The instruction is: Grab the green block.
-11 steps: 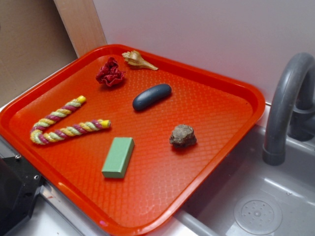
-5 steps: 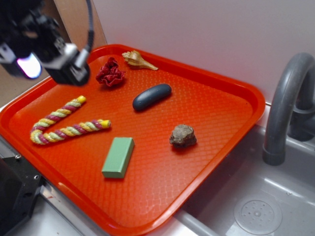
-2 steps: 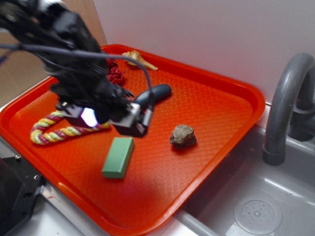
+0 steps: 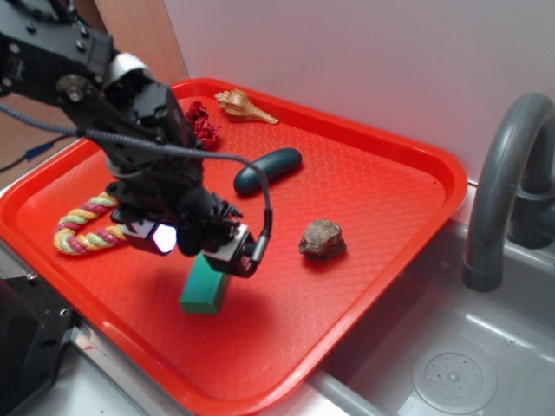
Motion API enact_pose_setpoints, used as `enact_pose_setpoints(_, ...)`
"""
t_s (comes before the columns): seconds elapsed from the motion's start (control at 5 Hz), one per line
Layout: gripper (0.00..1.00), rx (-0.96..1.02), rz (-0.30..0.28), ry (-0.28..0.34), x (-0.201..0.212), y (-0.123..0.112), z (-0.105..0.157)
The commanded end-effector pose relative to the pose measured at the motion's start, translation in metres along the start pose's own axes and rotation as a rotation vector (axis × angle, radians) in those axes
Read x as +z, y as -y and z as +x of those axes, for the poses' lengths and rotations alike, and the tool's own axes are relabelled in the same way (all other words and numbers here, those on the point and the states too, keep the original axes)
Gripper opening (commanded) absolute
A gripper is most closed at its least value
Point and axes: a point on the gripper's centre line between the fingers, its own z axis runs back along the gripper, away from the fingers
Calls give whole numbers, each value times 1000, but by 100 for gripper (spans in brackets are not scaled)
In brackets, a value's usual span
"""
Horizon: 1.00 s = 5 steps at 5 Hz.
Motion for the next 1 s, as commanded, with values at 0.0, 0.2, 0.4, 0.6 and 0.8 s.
enact_pose_setpoints(0.0, 100, -22, -91, -25, -27, 3, -8)
enact_pose_setpoints(0.2, 0, -73, -157, -20, -41, 17, -19)
enact_pose_setpoints(0.4, 0, -122, -127, -10, -33, 7, -15)
enact_pose_setpoints(0.6, 0, -220, -48, -4, -2, -5, 6)
enact_pose_setpoints(0.8, 0, -256, 28, -27, 35, -13, 32)
